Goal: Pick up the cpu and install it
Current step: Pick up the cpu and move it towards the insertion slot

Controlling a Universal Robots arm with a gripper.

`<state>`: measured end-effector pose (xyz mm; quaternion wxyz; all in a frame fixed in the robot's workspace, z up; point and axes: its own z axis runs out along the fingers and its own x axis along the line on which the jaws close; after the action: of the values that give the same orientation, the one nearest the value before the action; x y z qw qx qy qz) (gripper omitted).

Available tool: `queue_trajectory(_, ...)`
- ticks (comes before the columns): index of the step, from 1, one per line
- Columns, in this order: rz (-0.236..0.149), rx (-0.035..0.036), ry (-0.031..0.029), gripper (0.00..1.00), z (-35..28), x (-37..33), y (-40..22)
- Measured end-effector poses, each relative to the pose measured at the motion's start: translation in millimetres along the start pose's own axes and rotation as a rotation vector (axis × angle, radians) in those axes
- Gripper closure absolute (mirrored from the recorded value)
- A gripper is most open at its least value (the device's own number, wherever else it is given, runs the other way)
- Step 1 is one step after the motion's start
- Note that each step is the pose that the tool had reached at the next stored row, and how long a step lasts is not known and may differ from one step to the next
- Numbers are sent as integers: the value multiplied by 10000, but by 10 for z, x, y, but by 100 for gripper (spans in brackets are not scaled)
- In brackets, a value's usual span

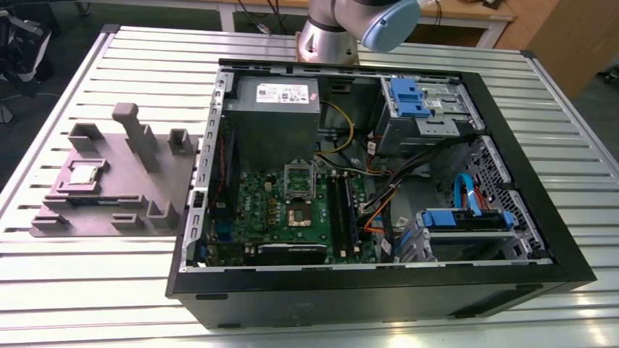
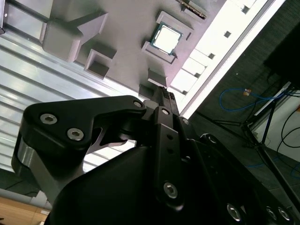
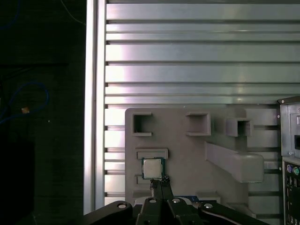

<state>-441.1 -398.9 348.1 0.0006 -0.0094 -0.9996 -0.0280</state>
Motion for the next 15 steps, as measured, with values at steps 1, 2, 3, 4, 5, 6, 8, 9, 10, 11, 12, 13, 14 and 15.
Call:
queue_trajectory(1, -1, 0, 0, 90, 0, 0, 0)
queue_trajectory(2, 0, 0, 0, 90, 0, 0, 0)
queue_trajectory(3, 0, 1, 0, 90, 0, 0, 0)
queue_trajectory(4, 0, 1, 0, 90, 0, 0, 0)
queue_trajectory(5, -1, 1, 0, 90, 0, 0, 0)
queue_trajectory(6, 0, 0, -2, 90, 3, 3, 0)
queue_trajectory(8, 1, 0, -3, 90, 11, 24, 0)
queue_trajectory(9, 0, 1, -1, 90, 13, 37, -1)
queue_trajectory(10, 1, 1, -1, 90, 18, 52, -2)
queue_trajectory(11, 1, 0, -2, 90, 22, 67, -2)
queue_trajectory(12, 0, 0, -2, 90, 27, 74, -3)
queue_trajectory(13, -1, 0, -2, 90, 29, 75, -3)
queue_trajectory(14, -2, 1, -1, 90, 29, 75, -4)
queue_trajectory(15, -2, 1, 0, 90, 29, 76, -3)
